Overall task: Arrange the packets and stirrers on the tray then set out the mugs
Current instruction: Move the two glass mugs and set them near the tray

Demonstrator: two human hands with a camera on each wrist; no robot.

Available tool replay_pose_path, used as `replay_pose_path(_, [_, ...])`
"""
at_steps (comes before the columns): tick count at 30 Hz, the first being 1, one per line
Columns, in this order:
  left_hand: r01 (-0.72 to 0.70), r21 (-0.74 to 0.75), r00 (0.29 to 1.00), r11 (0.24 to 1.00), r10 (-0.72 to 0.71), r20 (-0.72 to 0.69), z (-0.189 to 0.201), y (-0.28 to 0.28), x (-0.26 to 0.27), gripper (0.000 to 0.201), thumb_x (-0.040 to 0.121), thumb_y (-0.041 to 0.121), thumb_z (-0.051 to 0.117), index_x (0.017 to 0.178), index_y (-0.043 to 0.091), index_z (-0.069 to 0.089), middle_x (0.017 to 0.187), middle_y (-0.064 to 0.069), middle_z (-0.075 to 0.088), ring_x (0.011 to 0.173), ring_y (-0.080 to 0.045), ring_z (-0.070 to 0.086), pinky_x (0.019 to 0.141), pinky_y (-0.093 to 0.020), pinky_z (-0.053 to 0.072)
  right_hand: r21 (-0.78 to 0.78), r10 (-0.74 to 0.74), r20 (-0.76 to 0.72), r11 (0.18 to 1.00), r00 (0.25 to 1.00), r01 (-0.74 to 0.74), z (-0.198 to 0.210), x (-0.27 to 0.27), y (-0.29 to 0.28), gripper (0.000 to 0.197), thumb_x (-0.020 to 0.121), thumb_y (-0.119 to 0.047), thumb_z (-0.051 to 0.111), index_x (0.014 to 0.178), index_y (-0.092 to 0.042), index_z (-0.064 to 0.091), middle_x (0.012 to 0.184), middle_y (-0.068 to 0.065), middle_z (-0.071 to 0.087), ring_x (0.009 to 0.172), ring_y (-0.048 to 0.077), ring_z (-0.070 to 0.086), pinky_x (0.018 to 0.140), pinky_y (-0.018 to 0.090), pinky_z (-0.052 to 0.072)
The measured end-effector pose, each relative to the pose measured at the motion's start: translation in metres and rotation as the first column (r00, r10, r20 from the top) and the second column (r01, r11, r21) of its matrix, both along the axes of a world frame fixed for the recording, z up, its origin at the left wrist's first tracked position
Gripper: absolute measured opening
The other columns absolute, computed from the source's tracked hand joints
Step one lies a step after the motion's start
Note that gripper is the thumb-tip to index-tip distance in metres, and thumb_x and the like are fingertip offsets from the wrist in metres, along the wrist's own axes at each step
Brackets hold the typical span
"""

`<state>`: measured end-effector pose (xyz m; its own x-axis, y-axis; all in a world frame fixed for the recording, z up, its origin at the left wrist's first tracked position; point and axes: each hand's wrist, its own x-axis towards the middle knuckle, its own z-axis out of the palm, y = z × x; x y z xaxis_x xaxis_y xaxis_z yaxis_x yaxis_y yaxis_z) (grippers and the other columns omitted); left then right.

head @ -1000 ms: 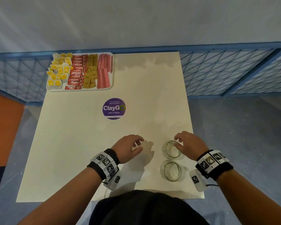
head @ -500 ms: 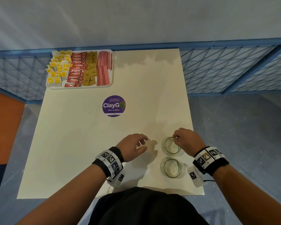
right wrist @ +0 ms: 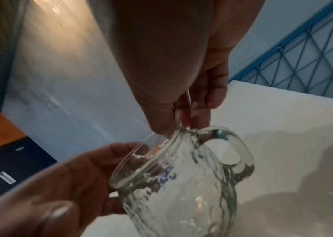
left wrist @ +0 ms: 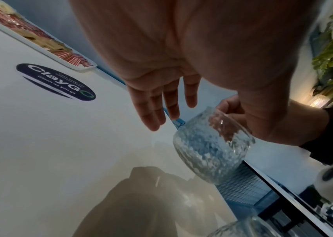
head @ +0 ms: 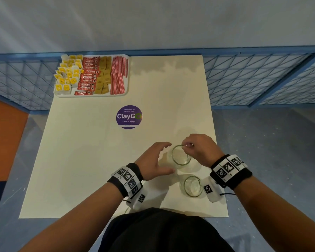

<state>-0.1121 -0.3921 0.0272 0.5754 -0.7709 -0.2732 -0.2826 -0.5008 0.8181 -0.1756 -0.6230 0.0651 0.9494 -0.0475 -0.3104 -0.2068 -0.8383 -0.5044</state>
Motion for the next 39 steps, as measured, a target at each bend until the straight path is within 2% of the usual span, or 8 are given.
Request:
replay_pose_path(3, [-0.067, -0.071, 0.997, 0.995, 0.064, -0.046, 0.005, 0.001, -0.002, 0.095, 0.068, 0.048, 0.087, 0.146, 0.028, 0.037, 0.142, 0.012, 0.044, 0.126, 0.002, 0.044, 0.1, -0.02, 0.043, 0.052, 0.011, 0.049, 0.999, 0.999, -0.013, 0.014, 0.009, 0.01, 0.013, 0.093, -0.03, 0.067, 0.097, -0.022, 0.077, 0.087, -0.006, 0.067, 0.079, 0.015, 0.059, 0.073, 0.034, 0.045])
replay_pose_path(8, [-0.088, -0.133, 0.995, 0.987, 0.092, 0.029, 0.015, 0.003, -0.003, 0.094, 0.069, 0.053, 0.085, 0.146, 0.027, 0.038, 0.141, 0.011, 0.047, 0.127, -0.001, 0.046, 0.103, -0.025, 0.043, 0.171, 0.025, 0.12, 0.984, 0.992, -0.045, 0.03, 0.02, 0.024, 0.008, 0.091, -0.028, 0.071, 0.093, -0.023, 0.077, 0.079, -0.01, 0.065, 0.074, 0.008, 0.059, 0.07, 0.028, 0.046])
replay_pose_path(16, [-0.158, -0.187, 0.984, 0.97, 0.17, 0.048, 0.023, 0.005, -0.003, 0.087, 0.069, 0.045, 0.087, 0.141, 0.026, 0.042, 0.136, 0.01, 0.051, 0.123, -0.006, 0.051, 0.096, -0.028, 0.05, 0.246, 0.008, 0.107, 0.969, 0.994, -0.034, 0.04, 0.028, 0.032, 0.01, 0.091, -0.029, 0.072, 0.094, -0.022, 0.078, 0.08, -0.009, 0.066, 0.074, 0.009, 0.06, 0.073, 0.033, 0.049])
replay_pose_path(20, [-0.154, -0.182, 0.986, 0.971, 0.164, 0.042, 0.026, 0.006, 0.0, 0.081, 0.069, 0.043, 0.087, 0.137, 0.029, 0.045, 0.132, 0.012, 0.054, 0.12, -0.005, 0.053, 0.094, -0.028, 0.051, 0.246, 0.01, 0.103, 0.969, 0.995, -0.035, 0.041, 0.027, 0.032, 0.015, 0.094, -0.035, 0.07, 0.098, -0.023, 0.077, 0.082, -0.011, 0.067, 0.074, 0.006, 0.06, 0.071, 0.028, 0.048])
replay_pose_path(27, [-0.209, -0.156, 0.977, 0.965, 0.211, -0.002, 0.021, 0.018, 0.003, 0.081, 0.068, 0.04, 0.089, 0.136, 0.026, 0.047, 0.131, 0.016, 0.054, 0.121, -0.003, 0.052, 0.091, -0.025, 0.05, 0.183, 0.055, 0.072, 0.981, 0.996, -0.068, 0.03, -0.001, 0.013, 0.042, 0.089, -0.059, 0.067, 0.12, -0.03, 0.066, 0.099, -0.014, 0.062, 0.086, 0.005, 0.061, 0.075, 0.028, 0.051])
replay_pose_path(32, [-0.205, -0.142, 0.978, 0.968, 0.207, 0.0, 0.019, 0.018, 0.004, 0.082, 0.066, 0.046, 0.086, 0.136, 0.027, 0.047, 0.13, 0.015, 0.055, 0.122, -0.007, 0.053, 0.092, -0.033, 0.053, 0.114, 0.112, 0.022, 0.987, 0.994, -0.113, 0.007, -0.038, 0.005, 0.049, 0.087, -0.06, 0.069, 0.126, -0.03, 0.063, 0.109, -0.014, 0.06, 0.091, 0.005, 0.059, 0.084, 0.034, 0.052])
replay_pose_path(37, [-0.196, -0.13, 0.98, 0.972, 0.199, 0.006, 0.015, 0.017, 0.004, 0.082, 0.066, 0.05, 0.085, 0.136, 0.029, 0.047, 0.13, 0.015, 0.055, 0.121, -0.007, 0.053, 0.091, -0.034, 0.054, 0.114, 0.119, -0.087, 0.988, 0.989, -0.109, -0.021, -0.072, 0.007, 0.057, 0.086, -0.062, 0.069, 0.134, -0.033, 0.057, 0.123, -0.014, 0.056, 0.102, 0.001, 0.052, 0.092, 0.026, 0.047])
replay_pose_path(39, [-0.2, -0.126, 0.98, 0.972, 0.201, -0.005, 0.012, 0.017, 0.003, 0.081, 0.066, 0.049, 0.086, 0.135, 0.029, 0.047, 0.13, 0.014, 0.056, 0.122, -0.008, 0.054, 0.091, -0.034, 0.054, 0.105, 0.123, -0.122, 0.988, 0.985, -0.111, -0.03, -0.079, 0.009, 0.06, 0.086, -0.064, 0.068, 0.136, -0.033, 0.055, 0.129, -0.013, 0.054, 0.111, 0.005, 0.053, 0.096, 0.027, 0.045])
